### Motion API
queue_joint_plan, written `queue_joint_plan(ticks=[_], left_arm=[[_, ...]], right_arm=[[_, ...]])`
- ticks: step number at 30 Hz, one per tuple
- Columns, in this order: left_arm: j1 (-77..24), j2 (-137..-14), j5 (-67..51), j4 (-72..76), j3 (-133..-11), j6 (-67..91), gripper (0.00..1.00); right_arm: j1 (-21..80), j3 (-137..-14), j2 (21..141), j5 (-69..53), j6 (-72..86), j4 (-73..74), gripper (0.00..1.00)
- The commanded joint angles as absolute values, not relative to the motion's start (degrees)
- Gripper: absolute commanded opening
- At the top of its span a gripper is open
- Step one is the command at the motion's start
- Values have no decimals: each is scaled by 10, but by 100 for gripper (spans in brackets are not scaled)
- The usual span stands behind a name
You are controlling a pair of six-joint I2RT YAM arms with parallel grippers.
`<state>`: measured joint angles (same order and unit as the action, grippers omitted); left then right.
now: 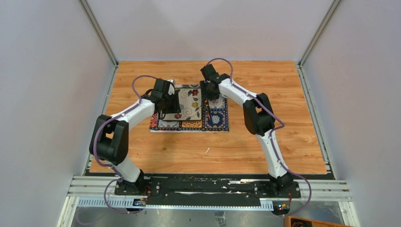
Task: Set the dinner table for one person
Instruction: Place the knife on the napkin.
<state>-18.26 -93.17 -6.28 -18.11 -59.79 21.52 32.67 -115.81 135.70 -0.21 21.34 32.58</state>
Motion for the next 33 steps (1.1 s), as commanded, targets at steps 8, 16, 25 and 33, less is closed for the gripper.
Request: queue_joint_plan(ticks=[8,16,25,33], left_arm=[[-187,-941,-68,-179,-615,214,45],[-187,-943,-68,-179,-615,214,45],[-187,-943,-68,-178,-614,214,45],[-187,-944,-69,-178,-614,214,45]], right_arm=[[329,-1169,1365,-36,217,345,52],[329,-1169,1366,-34,216,345,52],[329,-1169,1369,-25,215,347,15],[330,-1168,1368,-27,213,348,10]])
